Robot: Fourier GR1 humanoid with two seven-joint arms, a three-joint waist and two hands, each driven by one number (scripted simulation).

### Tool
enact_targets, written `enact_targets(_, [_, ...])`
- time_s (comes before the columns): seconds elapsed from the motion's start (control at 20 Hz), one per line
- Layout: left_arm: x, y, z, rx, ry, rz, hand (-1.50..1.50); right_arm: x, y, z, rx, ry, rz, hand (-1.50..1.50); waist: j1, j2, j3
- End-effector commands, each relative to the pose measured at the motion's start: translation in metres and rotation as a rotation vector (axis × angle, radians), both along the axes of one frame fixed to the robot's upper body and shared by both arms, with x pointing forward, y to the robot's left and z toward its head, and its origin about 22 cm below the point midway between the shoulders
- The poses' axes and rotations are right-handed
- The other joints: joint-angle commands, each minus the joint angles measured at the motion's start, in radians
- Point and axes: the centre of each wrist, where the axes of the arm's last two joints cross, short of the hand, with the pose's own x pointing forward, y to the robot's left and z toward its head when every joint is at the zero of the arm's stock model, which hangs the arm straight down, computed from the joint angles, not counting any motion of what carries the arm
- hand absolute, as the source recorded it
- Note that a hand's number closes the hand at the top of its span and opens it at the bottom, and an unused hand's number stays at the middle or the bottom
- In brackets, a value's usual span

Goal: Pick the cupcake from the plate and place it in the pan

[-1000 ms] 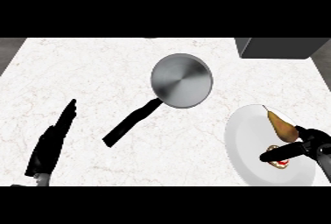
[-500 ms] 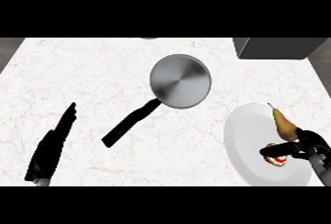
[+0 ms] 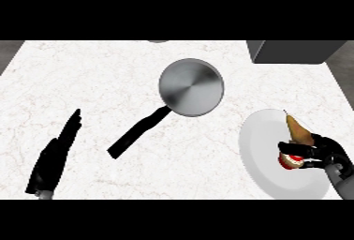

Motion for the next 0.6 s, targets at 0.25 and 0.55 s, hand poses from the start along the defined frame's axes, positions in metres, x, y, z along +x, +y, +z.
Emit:
enact_targets(0.25, [-0.001, 0.007, -0.001, 0.011, 0.007, 0.001, 0.00, -0.025, 0.042, -0.016, -0.205, 0.028, 0.093, 1.50, 0.008, 0.009, 0.016])
enact_targets(0.55, [-0.001, 0.011, 0.004, 0.002, 0.008, -0.011, 0.00, -0.023, 0.060, 0.012, -0.542, -0.159, 0.250, 1.50, 0.007, 0.002, 0.013])
